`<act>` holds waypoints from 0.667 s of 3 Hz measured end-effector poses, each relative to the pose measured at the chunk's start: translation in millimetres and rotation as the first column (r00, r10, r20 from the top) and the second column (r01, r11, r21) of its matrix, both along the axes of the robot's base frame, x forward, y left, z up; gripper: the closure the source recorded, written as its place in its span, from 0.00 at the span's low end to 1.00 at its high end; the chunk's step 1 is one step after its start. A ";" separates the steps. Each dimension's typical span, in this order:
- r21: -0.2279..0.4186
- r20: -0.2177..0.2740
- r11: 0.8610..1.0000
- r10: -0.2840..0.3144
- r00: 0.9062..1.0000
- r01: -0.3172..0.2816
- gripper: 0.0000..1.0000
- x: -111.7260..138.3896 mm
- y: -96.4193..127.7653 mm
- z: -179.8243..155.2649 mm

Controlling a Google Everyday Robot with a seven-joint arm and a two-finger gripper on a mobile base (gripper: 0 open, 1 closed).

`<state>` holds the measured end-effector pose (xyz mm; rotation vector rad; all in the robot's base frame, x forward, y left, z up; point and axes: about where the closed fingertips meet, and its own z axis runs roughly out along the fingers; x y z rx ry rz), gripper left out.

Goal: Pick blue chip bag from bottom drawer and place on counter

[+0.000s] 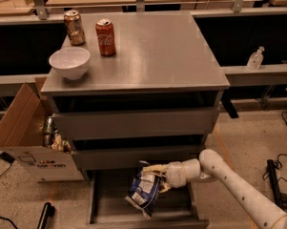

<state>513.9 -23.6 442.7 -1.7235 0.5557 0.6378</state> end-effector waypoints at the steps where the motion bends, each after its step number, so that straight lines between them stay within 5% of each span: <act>1: -0.029 0.201 1.000 -0.007 0.980 0.013 1.00 -22.9 -16.5 94.1; 2: -0.084 0.326 0.996 0.001 0.946 0.028 1.00 -55.1 -14.3 195.2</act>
Offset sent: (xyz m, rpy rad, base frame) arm -0.0685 -0.0366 0.4008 -0.3015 -0.6111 -0.0214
